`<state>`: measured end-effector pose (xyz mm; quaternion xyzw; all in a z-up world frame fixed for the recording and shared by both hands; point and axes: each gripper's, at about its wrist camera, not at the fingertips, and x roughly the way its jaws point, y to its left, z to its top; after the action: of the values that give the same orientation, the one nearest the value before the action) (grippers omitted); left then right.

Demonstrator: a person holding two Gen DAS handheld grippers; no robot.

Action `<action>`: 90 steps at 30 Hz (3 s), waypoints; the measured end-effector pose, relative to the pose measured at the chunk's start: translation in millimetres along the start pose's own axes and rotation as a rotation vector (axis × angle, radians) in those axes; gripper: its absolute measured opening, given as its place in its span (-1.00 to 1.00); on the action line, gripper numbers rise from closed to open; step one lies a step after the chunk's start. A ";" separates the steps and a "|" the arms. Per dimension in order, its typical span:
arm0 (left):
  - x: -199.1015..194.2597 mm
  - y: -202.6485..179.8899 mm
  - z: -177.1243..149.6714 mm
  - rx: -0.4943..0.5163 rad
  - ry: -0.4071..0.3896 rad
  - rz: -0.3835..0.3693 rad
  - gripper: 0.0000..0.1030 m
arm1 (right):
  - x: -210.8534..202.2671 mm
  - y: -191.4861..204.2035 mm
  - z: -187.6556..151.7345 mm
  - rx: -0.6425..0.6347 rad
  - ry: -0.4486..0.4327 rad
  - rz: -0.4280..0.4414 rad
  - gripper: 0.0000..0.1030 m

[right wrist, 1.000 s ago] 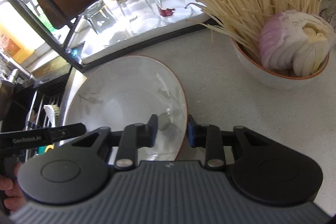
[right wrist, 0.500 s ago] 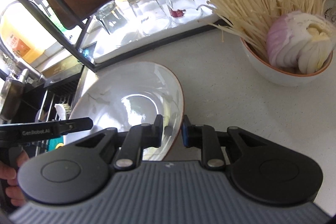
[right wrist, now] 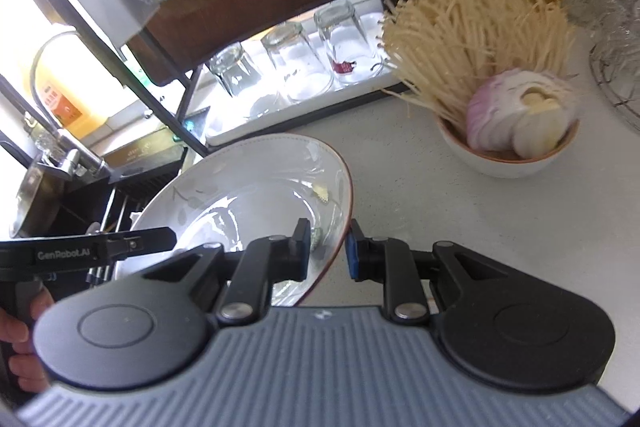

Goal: Organize plates and bowls
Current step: 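Carry the second white plate over the plate stack, then lower the second white plate onto the stack and open both grippers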

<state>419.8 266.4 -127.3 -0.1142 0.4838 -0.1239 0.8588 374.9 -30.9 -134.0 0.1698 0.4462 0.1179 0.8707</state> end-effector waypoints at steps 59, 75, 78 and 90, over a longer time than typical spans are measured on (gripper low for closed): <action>4.0 -115.6 -99.0 0.111 0.157 -0.027 -0.55 | -94.8 -67.0 -95.4 -0.042 -0.037 -0.204 -0.55; -8.2 -113.5 -95.3 0.021 0.162 -0.021 -0.12 | -94.1 -80.8 -87.3 0.164 0.069 -0.114 -0.30; -12.3 -117.5 -92.8 0.028 0.152 -0.021 -0.12 | -92.3 -79.4 -85.2 0.159 0.092 -0.120 -0.30; -19.9 -143.2 -85.9 0.086 0.102 -0.023 -0.12 | -108.2 -75.7 -84.6 0.122 0.119 -0.174 -0.26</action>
<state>321.4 131.2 -109.5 -0.0762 0.5200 -0.1600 0.8356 247.7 -122.6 -130.6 0.1761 0.5166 0.0245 0.8376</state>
